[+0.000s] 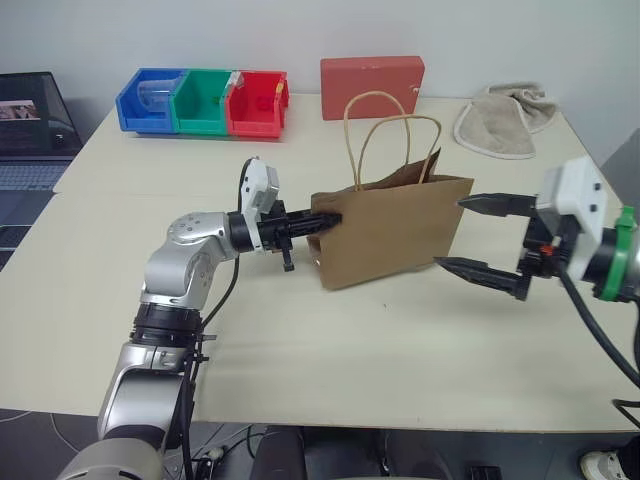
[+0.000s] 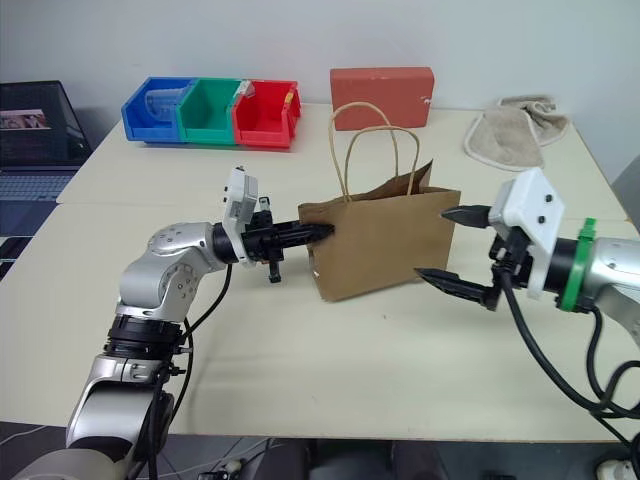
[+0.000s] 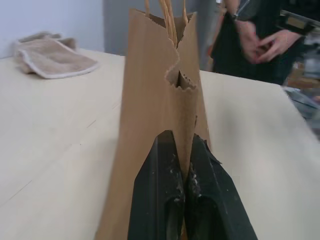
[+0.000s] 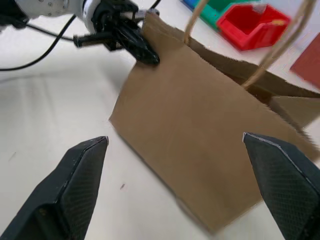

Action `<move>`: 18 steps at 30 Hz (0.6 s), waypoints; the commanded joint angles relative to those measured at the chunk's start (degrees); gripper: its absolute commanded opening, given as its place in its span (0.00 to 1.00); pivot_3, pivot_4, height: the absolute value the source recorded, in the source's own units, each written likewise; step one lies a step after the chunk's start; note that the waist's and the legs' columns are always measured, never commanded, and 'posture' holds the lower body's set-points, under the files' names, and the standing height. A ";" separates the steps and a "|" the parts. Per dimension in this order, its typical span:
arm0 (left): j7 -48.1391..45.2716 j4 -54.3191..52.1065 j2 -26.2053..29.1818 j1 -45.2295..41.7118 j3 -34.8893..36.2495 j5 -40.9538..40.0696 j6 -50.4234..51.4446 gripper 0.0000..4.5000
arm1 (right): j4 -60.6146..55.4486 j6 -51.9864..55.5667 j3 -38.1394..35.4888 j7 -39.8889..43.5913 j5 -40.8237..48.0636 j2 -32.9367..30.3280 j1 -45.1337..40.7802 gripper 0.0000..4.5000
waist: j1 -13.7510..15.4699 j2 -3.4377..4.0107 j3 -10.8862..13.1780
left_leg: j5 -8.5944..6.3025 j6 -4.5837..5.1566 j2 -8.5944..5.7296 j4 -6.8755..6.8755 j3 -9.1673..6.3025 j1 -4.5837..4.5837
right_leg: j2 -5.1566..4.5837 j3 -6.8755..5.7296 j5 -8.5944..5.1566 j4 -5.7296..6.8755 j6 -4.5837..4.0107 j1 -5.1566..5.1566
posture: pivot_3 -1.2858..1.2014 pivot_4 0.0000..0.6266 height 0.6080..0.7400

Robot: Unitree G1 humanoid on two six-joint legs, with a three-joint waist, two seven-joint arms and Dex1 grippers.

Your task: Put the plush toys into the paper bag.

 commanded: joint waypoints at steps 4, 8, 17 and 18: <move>-9.54 7.67 -0.19 -4.35 -4.91 3.22 -4.35 0.00 | -4.42 5.35 -20.04 3.53 2.22 -2.67 9.81 1.00 | -0.17 -0.01 -0.01 | 0.00 0.00 0.00 0.04 0.00 0.19 | 0.00 0.01 0.00 -0.04 0.00 0.20 | 0.52 0.24 1.00; -7.70 11.10 -1.83 -5.28 -4.51 5.04 -7.36 0.00 | -5.56 5.23 -20.75 2.30 3.34 -2.20 11.84 1.00 | -0.63 0.00 -0.02 | 0.02 0.02 0.02 0.08 0.02 0.27 | 0.03 0.07 0.00 -0.03 0.01 0.29 | 0.52 0.24 1.00; -5.60 5.80 2.07 -2.43 -1.74 4.90 -5.64 0.49 | -2.79 1.81 -16.74 3.02 1.44 -3.72 11.70 1.00 | -0.72 -0.01 -0.02 | 0.04 0.06 0.01 0.08 0.04 0.27 | 0.02 0.10 0.00 -0.05 0.03 0.32 | 0.52 0.24 1.00; -5.35 4.31 3.37 -1.47 -1.32 5.00 -4.98 0.56 | -1.96 1.72 -16.14 3.14 1.93 -3.86 11.22 1.00 | -0.79 -0.01 -0.02 | 0.04 0.06 0.02 0.08 0.03 0.27 | 0.02 0.09 0.00 -0.05 0.03 0.31 | 0.52 0.24 1.00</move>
